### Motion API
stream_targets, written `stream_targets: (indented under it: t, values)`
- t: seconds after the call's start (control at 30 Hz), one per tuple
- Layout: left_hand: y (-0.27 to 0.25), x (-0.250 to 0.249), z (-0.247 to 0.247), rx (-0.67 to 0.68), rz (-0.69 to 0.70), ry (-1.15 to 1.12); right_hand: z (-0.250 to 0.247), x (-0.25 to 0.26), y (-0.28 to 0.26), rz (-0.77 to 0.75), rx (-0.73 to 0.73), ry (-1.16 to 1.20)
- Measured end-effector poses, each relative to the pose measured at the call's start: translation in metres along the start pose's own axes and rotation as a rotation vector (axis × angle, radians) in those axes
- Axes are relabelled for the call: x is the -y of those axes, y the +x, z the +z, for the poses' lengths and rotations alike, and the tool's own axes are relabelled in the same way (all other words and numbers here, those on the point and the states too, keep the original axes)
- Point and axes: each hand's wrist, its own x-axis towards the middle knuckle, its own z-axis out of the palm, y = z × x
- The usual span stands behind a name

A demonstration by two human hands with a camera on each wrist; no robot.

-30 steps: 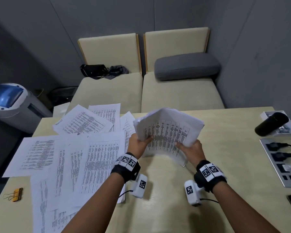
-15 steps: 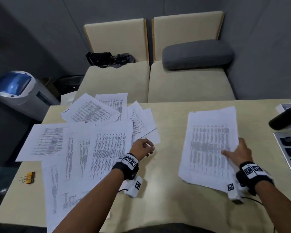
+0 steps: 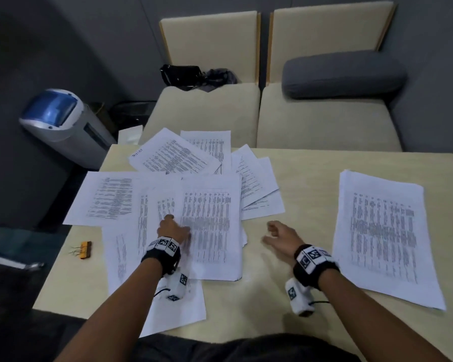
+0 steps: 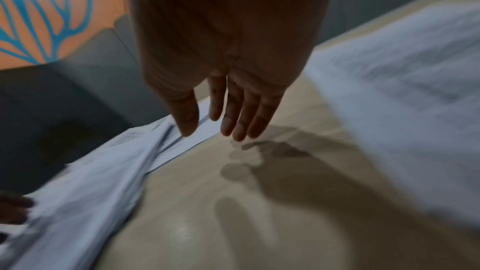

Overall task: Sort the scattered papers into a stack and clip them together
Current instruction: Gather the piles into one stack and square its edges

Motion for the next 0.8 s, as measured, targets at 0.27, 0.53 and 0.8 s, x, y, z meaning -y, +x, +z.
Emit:
stream_targets:
  t: [0.27, 0.53, 0.8]
  values:
    - [0.022, 0.010, -0.001, 0.156, -0.095, -0.073, 0.064, 0.063, 0.033, 0.182, -0.062, 0.121]
    - [-0.020, -0.008, -0.029, 0.224, 0.334, -0.343, 0.072, 0.060, 0.046, 0.232, -0.107, 0.170]
    - [-0.120, -0.067, -0.065, 0.319, 0.759, -0.631, 0.048, 0.038, 0.000, 0.135, -0.159, 0.973]
